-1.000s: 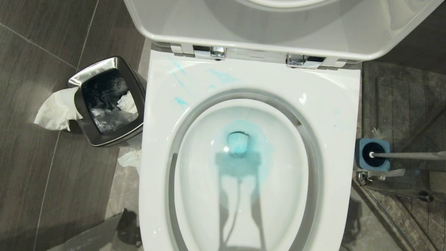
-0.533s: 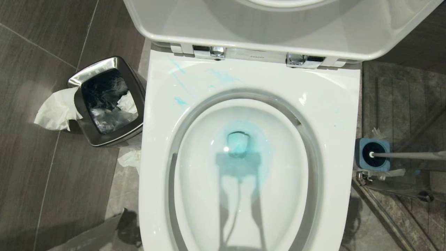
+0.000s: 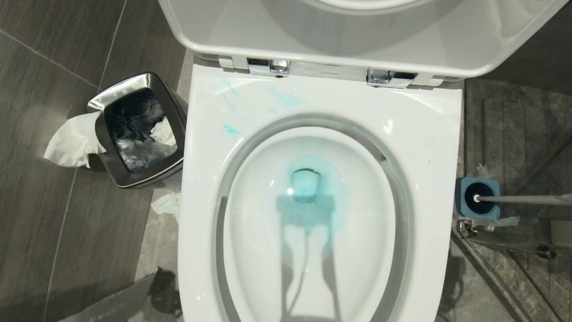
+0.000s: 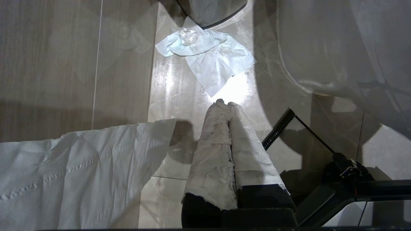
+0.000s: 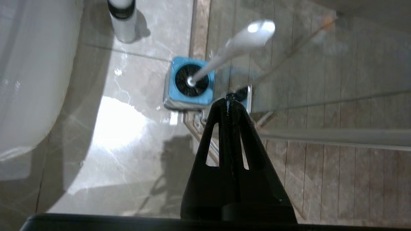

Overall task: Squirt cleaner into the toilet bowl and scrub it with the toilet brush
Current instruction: Scrub the toilet bowl

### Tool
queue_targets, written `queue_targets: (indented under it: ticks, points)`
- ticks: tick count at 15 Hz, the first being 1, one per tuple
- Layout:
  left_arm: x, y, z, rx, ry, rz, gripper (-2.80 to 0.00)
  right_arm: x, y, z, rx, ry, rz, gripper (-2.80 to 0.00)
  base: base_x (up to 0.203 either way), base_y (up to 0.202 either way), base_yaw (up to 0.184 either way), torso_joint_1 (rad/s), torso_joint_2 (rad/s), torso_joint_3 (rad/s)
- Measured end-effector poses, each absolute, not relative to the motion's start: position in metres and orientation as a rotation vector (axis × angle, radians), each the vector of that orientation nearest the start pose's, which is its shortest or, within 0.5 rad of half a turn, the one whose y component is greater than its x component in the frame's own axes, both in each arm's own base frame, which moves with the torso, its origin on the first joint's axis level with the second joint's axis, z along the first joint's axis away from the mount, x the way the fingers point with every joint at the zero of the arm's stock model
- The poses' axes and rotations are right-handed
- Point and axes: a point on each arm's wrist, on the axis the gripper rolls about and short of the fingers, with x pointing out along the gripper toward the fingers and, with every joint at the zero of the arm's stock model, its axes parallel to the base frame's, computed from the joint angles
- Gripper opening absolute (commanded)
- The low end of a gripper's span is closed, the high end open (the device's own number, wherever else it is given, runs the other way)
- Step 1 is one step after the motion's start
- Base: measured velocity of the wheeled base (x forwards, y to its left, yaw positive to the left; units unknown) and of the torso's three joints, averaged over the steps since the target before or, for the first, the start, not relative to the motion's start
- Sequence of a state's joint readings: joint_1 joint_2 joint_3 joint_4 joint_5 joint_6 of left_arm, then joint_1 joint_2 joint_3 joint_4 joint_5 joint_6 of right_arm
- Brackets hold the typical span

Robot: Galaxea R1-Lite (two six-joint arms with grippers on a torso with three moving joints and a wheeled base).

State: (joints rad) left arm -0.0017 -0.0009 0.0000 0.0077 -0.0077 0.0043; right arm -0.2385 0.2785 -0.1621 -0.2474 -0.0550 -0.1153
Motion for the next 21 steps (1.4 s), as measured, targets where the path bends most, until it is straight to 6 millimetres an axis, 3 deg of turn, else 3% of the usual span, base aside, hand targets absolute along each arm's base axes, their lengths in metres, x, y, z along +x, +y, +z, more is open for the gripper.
queue_targets:
  ticks: [9, 21]
  points:
    - [-0.023, 0.000, 0.075, 0.004, 0.007, -0.009, -2.80, -0.006, -0.003, 0.133, -0.106, 0.105, -0.428, -2.80, 0.000, 0.000, 0.000, 0.000, 0.00, 0.000]
    - [-0.023, 0.000, 0.075, 0.004, 0.006, -0.009, -2.80, -0.005, -0.003, 0.127, -0.070, 0.117, -0.428, -2.80, 0.000, 0.000, 0.000, 0.000, 0.00, 0.000]
